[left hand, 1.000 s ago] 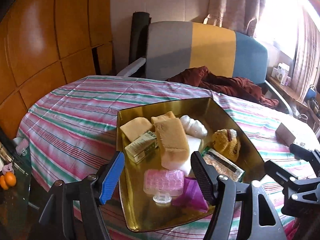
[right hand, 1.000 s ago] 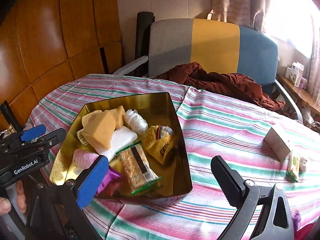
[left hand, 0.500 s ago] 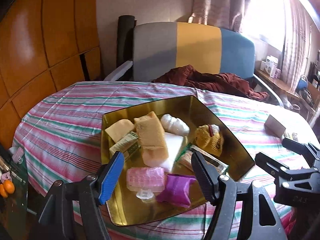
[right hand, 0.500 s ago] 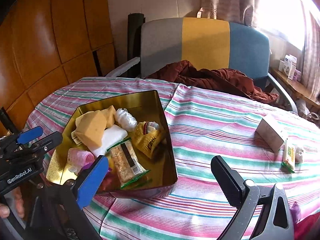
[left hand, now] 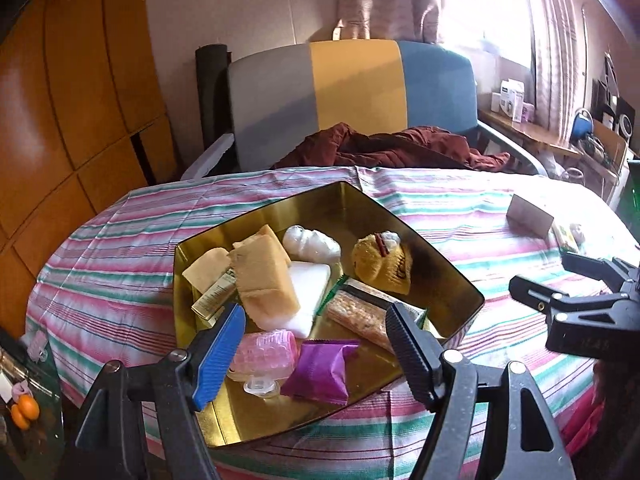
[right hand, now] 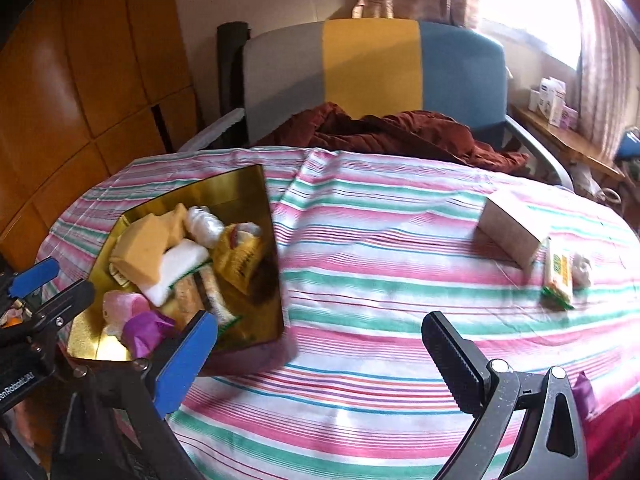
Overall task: Organize objects
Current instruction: 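Move both tools back toward the white box and remaining items, then grasp the white medicine box with the left tool while the right tool approaches the white bundle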
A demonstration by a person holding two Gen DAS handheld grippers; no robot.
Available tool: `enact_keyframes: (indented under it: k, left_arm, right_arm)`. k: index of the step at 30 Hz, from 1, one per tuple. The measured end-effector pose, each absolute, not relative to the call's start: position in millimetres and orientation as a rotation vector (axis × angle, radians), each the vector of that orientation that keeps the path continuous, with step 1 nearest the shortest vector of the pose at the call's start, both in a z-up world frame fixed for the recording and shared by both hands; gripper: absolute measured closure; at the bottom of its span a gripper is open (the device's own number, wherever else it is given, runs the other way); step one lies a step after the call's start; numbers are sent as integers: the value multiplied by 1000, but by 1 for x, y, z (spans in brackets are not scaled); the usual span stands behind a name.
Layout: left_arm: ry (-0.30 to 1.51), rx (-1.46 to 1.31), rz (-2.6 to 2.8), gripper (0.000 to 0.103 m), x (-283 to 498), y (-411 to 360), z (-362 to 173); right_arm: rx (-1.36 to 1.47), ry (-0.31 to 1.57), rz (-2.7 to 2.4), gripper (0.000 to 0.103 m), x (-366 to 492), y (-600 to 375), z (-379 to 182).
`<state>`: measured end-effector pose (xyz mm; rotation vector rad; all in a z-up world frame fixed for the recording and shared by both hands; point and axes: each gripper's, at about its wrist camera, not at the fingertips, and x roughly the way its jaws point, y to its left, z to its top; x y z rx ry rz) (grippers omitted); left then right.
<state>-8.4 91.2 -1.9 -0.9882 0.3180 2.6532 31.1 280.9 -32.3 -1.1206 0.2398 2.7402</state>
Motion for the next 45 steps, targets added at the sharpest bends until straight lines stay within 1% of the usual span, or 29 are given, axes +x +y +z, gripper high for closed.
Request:
enact_keyframes:
  k: [5,16,21,24,28,31,36,45]
  left_arm:
    - [379,-976,2627,29,-4,104,-2]
    - [499,-922,2554,28,7,135,-2]
    - [541,-896,2526,28,9,150,1]
    - [557,-884,2515,28,9,158,3]
    - [576,-870,2497,28,9,169,4]
    - [586,-869,2483,28,10,176,3]
    - [600,-872,2464,28,11,183,0]
    - [591,-884,2435,28,8,191,-3]
  right_arm:
    - [-1123,259,2695,0,38,303,-35]
    - [-1064,382,2552,0,53,386,-29]
    - [-1011,482,2427,0,60,436,-34]
    - [-961,584,2351,0,68,459,-36]
    - [-855,756,2372,0,78,472,-36]
    - [-807,822,2384,0,81,476,-35]
    - [-870,960,2389,0,75,480,-45]
    - [-983,963,2414,0,67,470,-53]
